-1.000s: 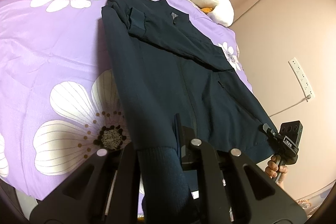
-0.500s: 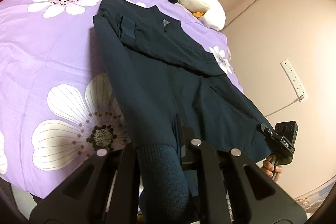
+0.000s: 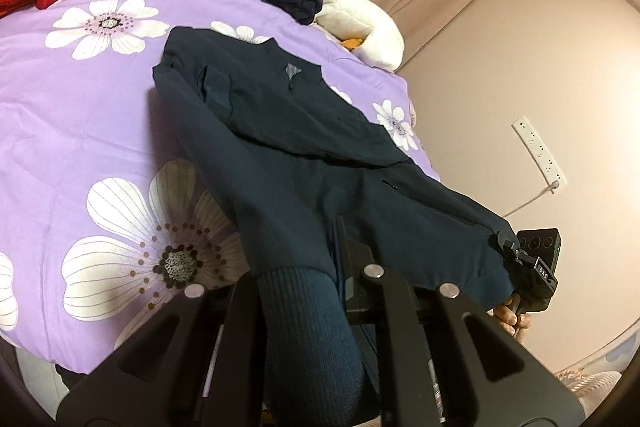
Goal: Fold large clothes
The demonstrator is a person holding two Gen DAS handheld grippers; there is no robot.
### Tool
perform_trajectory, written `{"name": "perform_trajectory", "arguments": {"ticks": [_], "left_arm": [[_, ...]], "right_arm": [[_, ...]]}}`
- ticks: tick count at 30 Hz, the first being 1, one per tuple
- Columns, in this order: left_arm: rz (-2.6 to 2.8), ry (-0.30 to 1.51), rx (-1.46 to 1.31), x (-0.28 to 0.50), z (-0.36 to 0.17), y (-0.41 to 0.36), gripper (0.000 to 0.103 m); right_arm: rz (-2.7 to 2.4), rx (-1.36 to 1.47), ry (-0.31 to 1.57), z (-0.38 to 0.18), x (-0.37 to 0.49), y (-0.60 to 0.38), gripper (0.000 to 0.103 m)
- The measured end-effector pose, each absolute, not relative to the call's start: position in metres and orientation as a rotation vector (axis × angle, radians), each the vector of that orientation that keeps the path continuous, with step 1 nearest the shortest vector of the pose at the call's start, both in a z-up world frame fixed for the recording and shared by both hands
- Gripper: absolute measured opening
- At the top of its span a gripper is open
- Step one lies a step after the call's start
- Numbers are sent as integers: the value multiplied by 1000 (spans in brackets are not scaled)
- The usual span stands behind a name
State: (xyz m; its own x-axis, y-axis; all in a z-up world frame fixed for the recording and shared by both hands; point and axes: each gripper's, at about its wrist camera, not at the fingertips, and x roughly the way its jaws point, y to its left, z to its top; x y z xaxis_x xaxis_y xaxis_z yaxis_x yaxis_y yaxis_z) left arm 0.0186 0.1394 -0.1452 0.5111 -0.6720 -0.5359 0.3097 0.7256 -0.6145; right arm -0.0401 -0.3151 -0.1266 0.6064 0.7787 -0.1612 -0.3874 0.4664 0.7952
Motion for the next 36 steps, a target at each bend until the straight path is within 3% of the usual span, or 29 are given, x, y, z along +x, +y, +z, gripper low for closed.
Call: {"name": "perform_trajectory", "arguments": {"ticks": [36], "left_arm": [[-717, 635, -445, -24, -66, 140, 10]], "right_arm": [[940, 740, 299, -53, -62, -320, 14]]}}
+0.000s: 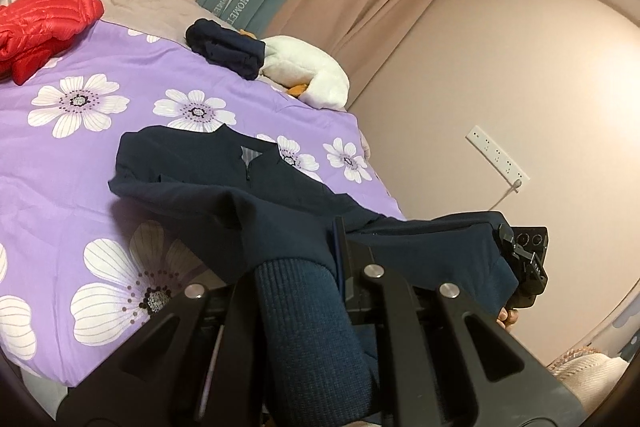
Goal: Fold large clothes
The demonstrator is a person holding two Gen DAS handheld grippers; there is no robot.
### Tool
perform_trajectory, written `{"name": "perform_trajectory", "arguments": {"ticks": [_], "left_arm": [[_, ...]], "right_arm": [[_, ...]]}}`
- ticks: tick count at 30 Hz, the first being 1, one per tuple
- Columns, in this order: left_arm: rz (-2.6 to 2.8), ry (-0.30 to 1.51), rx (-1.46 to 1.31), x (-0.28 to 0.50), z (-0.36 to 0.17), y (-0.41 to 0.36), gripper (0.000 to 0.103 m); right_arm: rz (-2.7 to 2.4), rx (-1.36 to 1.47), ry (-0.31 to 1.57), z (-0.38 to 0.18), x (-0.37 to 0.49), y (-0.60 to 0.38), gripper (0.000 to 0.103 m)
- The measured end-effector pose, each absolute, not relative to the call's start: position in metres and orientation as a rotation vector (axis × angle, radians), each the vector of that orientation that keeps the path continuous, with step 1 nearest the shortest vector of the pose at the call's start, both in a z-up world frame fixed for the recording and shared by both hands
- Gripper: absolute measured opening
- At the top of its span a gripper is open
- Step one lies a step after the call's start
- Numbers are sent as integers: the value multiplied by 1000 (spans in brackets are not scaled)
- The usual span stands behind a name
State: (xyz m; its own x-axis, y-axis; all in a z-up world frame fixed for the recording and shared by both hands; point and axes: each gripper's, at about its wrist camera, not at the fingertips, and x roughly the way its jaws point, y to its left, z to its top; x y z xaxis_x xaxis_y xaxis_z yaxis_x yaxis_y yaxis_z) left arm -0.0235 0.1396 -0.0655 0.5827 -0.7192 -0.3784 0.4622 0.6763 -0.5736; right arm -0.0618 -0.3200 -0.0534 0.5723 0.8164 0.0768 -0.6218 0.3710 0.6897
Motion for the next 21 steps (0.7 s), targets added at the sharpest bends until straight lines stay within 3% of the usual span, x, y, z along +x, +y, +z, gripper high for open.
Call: {"name": "perform_trajectory", "arguments": {"ticks": [21], "left_arm": [[-576, 678, -446, 36, -89, 144, 10]], "right_arm": [[672, 825, 373, -96, -11, -353, 14]]}}
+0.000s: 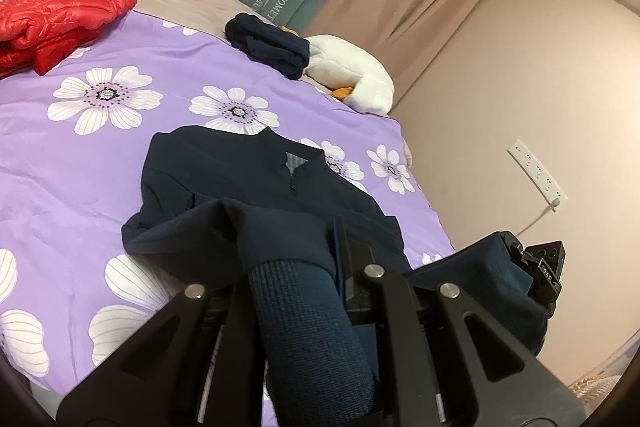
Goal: Fold large clothes
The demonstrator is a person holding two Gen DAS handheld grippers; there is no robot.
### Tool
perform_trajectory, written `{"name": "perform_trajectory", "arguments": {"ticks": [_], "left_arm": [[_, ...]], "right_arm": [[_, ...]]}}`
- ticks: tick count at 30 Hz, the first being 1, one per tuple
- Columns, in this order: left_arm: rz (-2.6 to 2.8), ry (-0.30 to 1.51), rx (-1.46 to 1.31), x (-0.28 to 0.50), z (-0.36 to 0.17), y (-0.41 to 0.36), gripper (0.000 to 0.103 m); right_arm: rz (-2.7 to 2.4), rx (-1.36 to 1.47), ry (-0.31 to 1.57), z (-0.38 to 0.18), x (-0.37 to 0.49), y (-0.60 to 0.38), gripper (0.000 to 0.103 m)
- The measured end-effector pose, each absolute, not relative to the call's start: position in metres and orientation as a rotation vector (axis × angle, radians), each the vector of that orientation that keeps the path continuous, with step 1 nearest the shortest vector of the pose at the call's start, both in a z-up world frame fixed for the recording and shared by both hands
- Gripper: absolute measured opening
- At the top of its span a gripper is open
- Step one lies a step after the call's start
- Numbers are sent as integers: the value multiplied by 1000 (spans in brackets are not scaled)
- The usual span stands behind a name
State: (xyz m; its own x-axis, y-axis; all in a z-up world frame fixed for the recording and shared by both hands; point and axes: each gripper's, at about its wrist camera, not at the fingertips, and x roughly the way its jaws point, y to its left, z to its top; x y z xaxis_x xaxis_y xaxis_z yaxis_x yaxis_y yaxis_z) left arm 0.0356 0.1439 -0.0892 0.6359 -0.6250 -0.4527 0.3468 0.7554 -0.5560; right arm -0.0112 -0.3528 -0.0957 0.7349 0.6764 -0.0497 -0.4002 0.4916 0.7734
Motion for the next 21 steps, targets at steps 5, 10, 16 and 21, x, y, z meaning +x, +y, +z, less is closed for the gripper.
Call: {"name": "perform_trajectory", "arguments": {"ticks": [5, 10, 16, 21], "left_arm": [[-549, 672, -437, 48, -90, 145, 10], [-527, 671, -446, 60, -93, 148, 10], [-503, 673, -461, 74, -97, 156, 10], [-490, 669, -467, 82, -99, 159, 10]], "right_arm": [[617, 827, 373, -102, -4, -362, 14], [571, 813, 377, -105, 6, -365, 14], [528, 799, 380, -105, 16, -366, 14], [502, 783, 382, -104, 23, -366, 14]]}}
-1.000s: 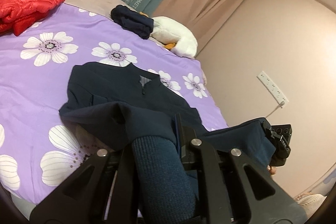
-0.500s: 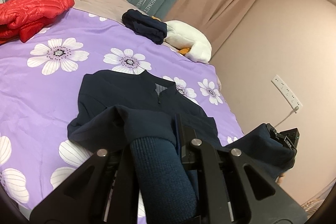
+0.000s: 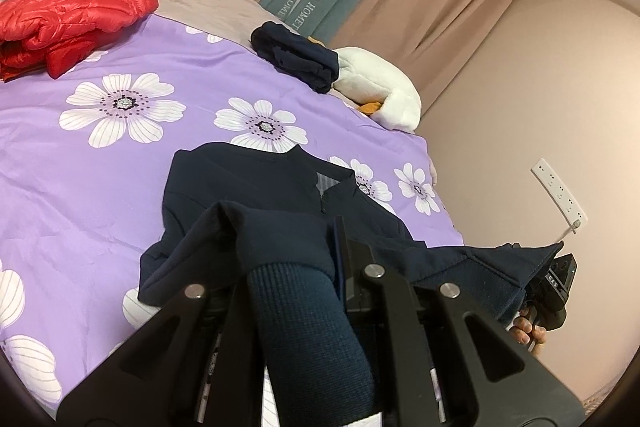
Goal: Fold large clothes
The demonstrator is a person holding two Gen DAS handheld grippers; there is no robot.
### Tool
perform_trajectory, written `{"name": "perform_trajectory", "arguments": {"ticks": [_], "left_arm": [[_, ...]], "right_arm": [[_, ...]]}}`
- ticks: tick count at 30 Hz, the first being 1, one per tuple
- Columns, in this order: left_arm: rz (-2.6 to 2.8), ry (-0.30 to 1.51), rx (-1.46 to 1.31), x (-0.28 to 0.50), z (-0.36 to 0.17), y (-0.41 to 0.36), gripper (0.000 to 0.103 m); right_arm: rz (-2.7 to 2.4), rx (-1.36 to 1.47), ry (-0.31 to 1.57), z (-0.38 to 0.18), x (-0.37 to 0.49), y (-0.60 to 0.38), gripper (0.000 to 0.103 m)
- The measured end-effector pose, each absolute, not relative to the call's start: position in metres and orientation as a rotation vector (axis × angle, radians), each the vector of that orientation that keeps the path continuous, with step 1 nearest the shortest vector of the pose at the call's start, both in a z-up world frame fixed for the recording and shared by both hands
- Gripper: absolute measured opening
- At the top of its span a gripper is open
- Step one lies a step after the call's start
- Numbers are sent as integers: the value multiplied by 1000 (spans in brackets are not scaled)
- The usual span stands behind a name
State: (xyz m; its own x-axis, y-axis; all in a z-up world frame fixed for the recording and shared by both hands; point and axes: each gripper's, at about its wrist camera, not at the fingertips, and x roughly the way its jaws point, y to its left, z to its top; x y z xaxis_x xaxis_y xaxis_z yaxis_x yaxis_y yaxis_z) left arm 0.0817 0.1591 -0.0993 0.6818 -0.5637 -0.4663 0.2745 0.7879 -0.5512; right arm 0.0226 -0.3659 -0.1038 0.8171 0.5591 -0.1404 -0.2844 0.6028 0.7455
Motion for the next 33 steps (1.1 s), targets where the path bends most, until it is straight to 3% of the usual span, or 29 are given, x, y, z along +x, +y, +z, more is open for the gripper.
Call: {"name": "perform_trajectory", "arguments": {"ticks": [33], "left_arm": [[-415, 722, -402, 143, -126, 141, 10]], "right_arm": [[357, 772, 442, -137, 71, -384, 14]]}}
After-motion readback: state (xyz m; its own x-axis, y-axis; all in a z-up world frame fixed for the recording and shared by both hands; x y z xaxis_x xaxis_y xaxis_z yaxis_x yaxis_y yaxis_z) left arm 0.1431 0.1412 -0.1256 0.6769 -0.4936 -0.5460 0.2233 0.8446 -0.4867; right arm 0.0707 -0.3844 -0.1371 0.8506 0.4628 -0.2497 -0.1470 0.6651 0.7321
